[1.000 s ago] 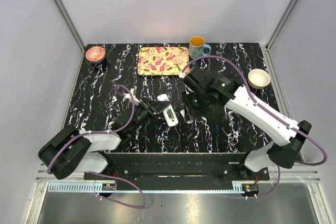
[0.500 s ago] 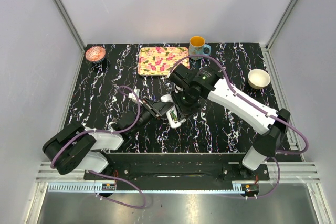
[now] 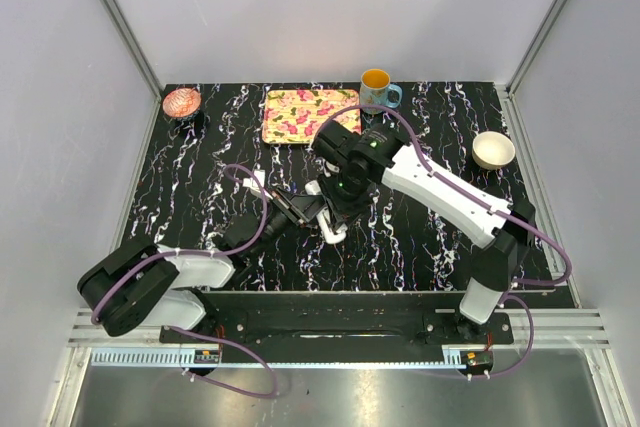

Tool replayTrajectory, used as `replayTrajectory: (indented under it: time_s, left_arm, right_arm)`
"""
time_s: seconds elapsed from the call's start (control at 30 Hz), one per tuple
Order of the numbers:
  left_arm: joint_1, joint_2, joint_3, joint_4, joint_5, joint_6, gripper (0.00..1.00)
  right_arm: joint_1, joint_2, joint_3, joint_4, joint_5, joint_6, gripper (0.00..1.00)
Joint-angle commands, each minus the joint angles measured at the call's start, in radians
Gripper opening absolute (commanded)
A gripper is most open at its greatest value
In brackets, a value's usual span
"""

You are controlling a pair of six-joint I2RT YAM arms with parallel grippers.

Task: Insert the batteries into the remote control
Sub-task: Load the battery cover into the remote control.

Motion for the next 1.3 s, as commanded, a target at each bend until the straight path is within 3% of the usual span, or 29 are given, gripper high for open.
replayTrajectory:
  time_s: [0.0, 0.47, 0.8, 1.27]
  left_arm:
    - [-0.011, -0.040, 0.034, 0.063, -0.035, 0.029, 0.00]
    - [-0.013, -0.072, 0.025, 0.044, -0.034, 0.041, 0.00]
    - [-0.014, -0.075, 0.032, 0.089, -0.023, -0.066, 0.00]
    - [-0.013, -0.092, 0.037, 0.106, -0.019, -0.104, 0.00]
  right_arm:
    - [0.010, 0.014, 0.055, -0.025, -0.010, -0.016, 0.00]
    - [0.010, 0.042, 0.081, -0.036, 0.016, -0.019, 0.00]
    - [0.008, 0.046, 0.072, -0.010, 0.046, -0.015, 0.00]
    - [0.008, 0.042, 0.052, 0.007, 0.057, -0.007, 0.02]
